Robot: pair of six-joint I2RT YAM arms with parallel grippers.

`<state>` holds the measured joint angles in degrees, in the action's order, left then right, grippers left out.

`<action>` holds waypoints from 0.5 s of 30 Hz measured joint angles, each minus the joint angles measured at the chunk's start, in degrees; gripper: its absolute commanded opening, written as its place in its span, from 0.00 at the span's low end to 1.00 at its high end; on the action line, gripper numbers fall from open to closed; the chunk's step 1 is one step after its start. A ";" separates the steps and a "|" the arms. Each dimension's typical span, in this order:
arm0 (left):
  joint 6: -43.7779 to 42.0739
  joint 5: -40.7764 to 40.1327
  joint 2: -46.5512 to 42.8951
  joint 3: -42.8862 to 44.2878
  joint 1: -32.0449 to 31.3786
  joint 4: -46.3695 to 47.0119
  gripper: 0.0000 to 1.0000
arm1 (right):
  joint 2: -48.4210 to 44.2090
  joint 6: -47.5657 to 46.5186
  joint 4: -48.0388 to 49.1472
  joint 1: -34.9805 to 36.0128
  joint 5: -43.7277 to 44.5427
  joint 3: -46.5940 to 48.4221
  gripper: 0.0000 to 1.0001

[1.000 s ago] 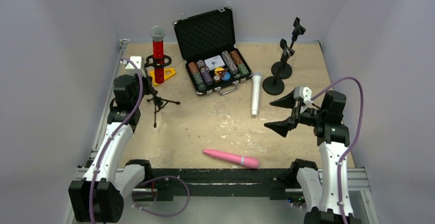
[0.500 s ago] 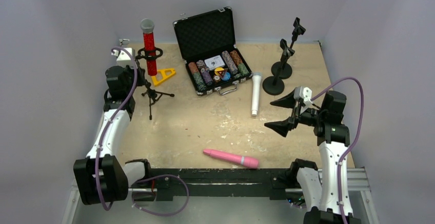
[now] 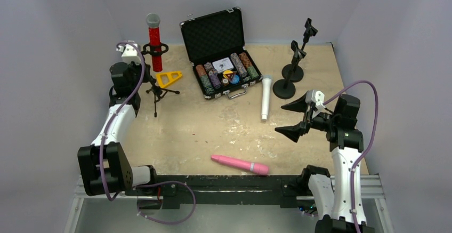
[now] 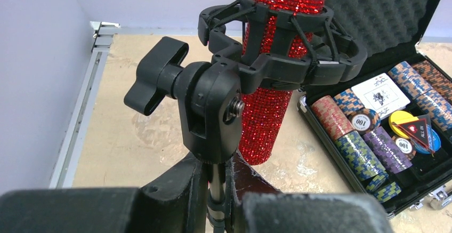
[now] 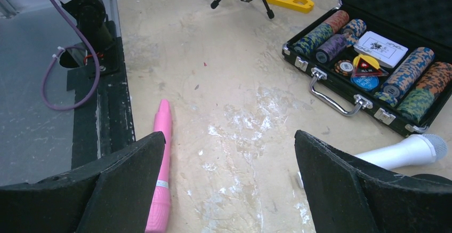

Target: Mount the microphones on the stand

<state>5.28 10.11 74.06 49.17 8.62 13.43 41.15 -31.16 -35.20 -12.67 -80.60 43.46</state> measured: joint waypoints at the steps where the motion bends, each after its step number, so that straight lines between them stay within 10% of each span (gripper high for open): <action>1: 0.00 0.07 -0.04 -0.48 0.00 0.81 0.00 | 0.00 0.00 0.00 -0.04 0.00 0.00 0.95; 15: -0.28 0.37 -4.13 -8.02 0.00 8.07 0.31 | -0.09 -0.02 -0.22 -0.13 -0.09 0.00 0.96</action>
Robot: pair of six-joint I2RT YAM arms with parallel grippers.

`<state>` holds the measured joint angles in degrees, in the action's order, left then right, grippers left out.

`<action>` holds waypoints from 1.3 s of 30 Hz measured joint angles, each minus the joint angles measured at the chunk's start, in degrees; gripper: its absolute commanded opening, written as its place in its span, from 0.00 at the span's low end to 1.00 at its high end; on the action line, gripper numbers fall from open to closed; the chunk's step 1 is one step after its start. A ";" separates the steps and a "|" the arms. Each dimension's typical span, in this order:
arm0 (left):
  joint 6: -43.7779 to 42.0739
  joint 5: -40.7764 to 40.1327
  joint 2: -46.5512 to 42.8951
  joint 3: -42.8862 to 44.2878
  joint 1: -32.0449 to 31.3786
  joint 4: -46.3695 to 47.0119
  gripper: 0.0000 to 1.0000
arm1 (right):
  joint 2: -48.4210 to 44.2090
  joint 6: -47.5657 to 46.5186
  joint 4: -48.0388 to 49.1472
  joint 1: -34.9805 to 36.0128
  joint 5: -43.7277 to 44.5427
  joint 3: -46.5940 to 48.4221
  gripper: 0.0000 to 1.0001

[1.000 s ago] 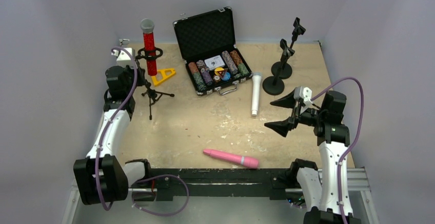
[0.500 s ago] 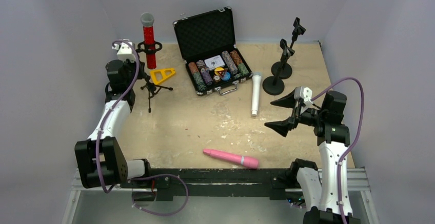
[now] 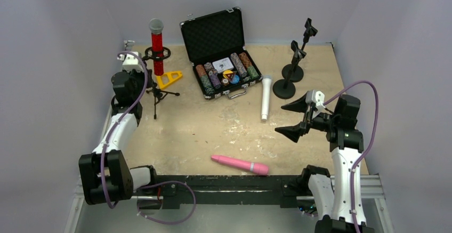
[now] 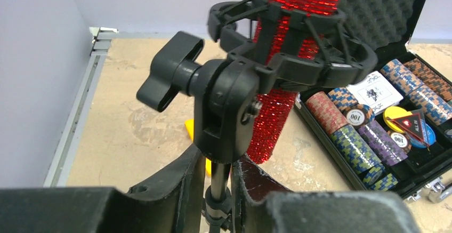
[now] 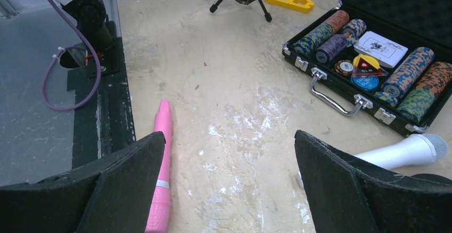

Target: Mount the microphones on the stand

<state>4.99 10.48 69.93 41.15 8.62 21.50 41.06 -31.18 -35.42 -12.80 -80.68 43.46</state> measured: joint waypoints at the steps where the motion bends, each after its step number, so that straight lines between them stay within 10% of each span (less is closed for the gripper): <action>1: 0.13 0.00 -0.22 -0.37 -0.02 -0.09 0.35 | -0.13 0.00 -0.02 -0.02 -0.02 0.00 0.96; 11: 0.42 -2.23 -3.37 -3.37 0.26 -4.50 0.51 | -1.09 0.00 -0.22 -0.02 -0.13 0.00 0.96; 23: 5.14 -8.63 -18.10 -3.43 0.26 -16.35 0.97 | -1.75 -0.26 -0.59 -0.26 -1.36 0.00 0.96; 39: 10.56 3.43 -39.87 -3.10 -2.38 -37.90 0.99 | -2.99 -4.96 -2.27 -1.16 -0.42 -2.51 0.95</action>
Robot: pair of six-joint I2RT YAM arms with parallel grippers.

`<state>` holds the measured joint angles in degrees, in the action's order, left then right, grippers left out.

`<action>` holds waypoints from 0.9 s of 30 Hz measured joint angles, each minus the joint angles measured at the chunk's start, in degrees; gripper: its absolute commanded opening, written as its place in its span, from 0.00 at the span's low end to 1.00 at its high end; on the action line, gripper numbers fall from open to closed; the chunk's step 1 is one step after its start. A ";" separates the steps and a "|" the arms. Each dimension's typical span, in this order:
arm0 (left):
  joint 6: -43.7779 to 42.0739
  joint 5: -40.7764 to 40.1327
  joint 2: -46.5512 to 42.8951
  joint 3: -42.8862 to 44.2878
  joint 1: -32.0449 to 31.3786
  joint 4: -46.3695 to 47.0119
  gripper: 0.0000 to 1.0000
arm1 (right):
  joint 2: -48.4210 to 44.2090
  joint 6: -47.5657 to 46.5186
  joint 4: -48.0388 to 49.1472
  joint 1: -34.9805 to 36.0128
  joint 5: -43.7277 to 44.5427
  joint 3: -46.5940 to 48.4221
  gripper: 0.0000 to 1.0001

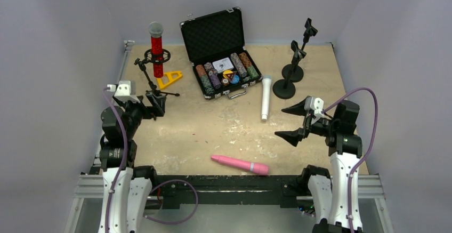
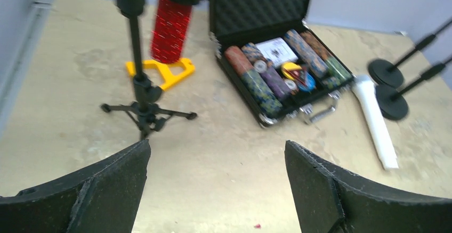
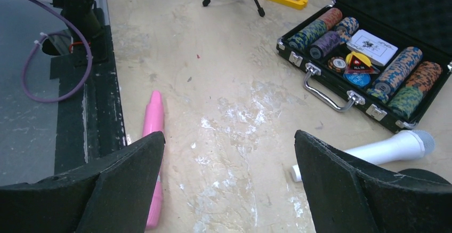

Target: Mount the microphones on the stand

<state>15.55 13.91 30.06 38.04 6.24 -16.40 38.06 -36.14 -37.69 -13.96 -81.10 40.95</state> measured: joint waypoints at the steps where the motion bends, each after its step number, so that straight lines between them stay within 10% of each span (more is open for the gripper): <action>1: -0.04 0.70 -0.92 -0.66 -0.79 -0.42 0.99 | -0.11 -0.46 -0.35 0.00 0.70 -0.11 0.95; 27: 1.44 9.53 -6.62 -4.22 -9.01 -1.16 0.99 | 8.81 -10.10 -13.27 -0.04 16.81 10.67 0.95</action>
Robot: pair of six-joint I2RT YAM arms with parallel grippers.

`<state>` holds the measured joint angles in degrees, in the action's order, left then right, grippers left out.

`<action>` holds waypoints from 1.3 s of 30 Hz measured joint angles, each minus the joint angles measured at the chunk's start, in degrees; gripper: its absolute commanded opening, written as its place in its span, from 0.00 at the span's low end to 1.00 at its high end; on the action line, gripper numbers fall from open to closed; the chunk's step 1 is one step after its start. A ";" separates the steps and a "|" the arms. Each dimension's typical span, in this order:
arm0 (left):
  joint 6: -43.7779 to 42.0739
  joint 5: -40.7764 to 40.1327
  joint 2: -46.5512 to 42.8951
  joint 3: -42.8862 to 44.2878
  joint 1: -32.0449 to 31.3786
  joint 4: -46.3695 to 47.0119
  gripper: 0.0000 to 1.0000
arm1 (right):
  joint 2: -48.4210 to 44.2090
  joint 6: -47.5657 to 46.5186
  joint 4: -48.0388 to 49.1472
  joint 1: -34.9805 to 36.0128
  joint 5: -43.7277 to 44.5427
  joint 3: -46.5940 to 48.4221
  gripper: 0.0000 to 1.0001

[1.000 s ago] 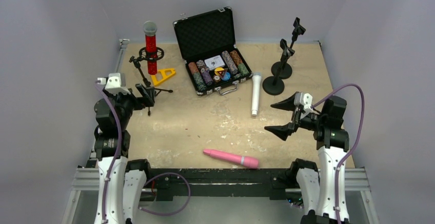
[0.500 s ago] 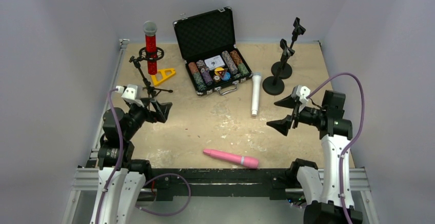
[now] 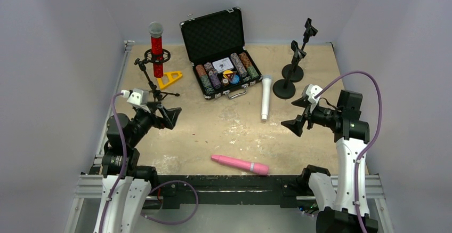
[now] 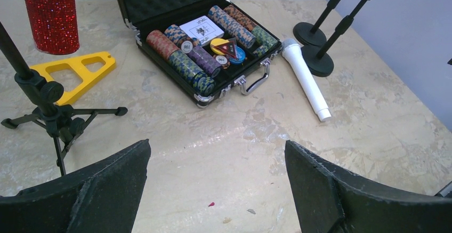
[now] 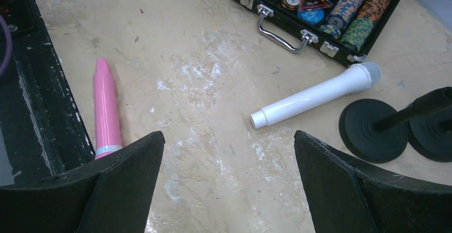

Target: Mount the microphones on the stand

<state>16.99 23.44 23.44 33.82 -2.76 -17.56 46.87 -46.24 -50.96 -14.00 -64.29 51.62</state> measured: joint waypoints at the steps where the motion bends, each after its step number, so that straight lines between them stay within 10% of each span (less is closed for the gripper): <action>1: 0.02 0.15 -0.04 0.00 0.00 0.00 0.99 | 0.00 0.13 0.20 -0.02 0.68 0.22 0.95; 39: 0.44 1.70 -0.22 -0.92 -0.02 0.37 0.99 | 2.64 10.91 11.37 0.00 13.31 3.13 0.98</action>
<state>17.43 25.15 23.22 32.91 -2.79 -17.19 49.52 -35.33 -39.59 -14.00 -50.98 54.74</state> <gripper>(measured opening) 0.993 0.973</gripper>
